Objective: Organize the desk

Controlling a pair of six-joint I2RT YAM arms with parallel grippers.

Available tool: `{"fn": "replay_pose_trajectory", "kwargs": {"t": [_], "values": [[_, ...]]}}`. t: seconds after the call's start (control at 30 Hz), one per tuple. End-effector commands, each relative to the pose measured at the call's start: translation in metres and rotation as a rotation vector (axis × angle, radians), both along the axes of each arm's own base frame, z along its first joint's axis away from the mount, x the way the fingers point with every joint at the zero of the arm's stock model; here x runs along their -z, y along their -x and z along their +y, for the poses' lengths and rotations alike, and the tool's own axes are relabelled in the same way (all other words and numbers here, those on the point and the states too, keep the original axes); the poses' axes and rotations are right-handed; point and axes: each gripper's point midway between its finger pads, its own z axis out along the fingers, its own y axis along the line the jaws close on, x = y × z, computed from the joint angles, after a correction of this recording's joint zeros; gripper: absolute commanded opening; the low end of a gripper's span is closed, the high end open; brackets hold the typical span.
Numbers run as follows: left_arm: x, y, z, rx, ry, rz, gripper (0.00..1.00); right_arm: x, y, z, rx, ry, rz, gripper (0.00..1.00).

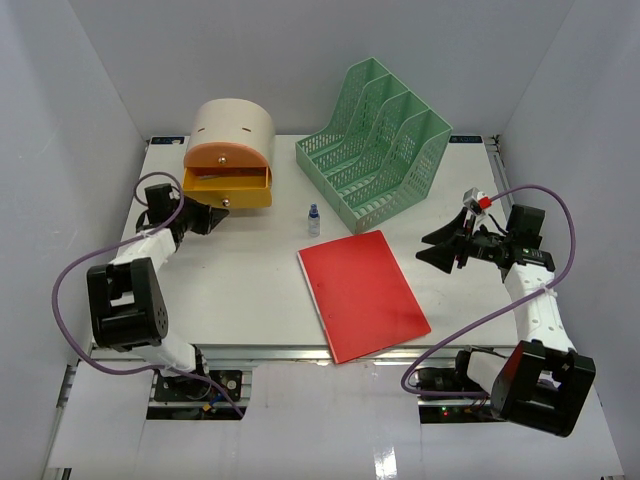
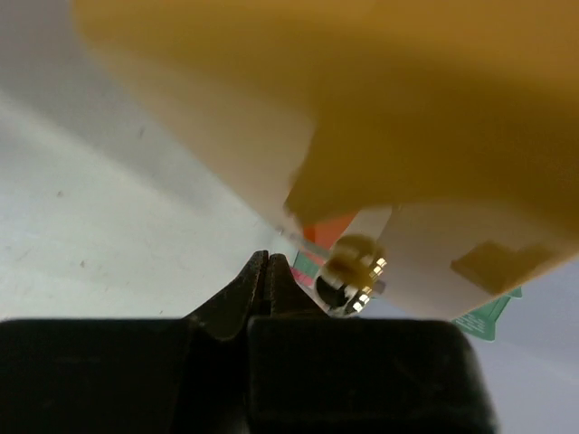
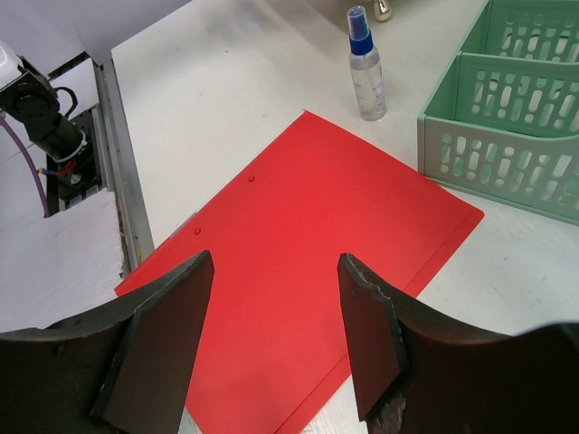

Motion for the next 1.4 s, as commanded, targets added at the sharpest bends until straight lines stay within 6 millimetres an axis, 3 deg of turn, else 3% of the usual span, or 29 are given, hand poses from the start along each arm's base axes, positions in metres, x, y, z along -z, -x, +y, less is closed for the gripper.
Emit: {"fn": "replay_pose_trajectory", "kwargs": {"t": [0.0,0.23,0.53,0.73,0.8,0.9,1.07,1.37], "values": [[-0.018,-0.025,0.002,0.033,0.004,-0.06,0.12,-0.004,-0.004,-0.002,0.004,0.005,-0.018,0.64],[-0.032,-0.055,0.001,0.057,0.034,-0.093,0.37,-0.001,-0.007,-0.004,0.014,0.014,-0.012,0.64],[-0.039,-0.08,0.001,0.091,0.052,-0.122,0.52,0.002,-0.01,-0.005,0.022,0.019,-0.003,0.64],[-0.045,-0.083,-0.004,0.137,0.055,-0.184,0.54,0.001,-0.01,-0.006,0.025,0.021,-0.004,0.64],[-0.04,-0.073,-0.008,0.166,0.046,-0.205,0.54,0.001,-0.01,-0.006,0.026,0.02,-0.004,0.64],[-0.052,-0.058,-0.013,0.203,0.012,-0.315,0.53,0.001,-0.01,-0.006,0.025,0.02,-0.005,0.64],[-0.041,-0.037,-0.022,0.245,0.005,-0.421,0.52,0.001,-0.01,-0.007,0.024,0.016,-0.006,0.64],[-0.019,-0.056,-0.021,0.255,0.018,-0.417,0.51,0.0,-0.01,-0.007,0.024,0.015,-0.005,0.64]]}}
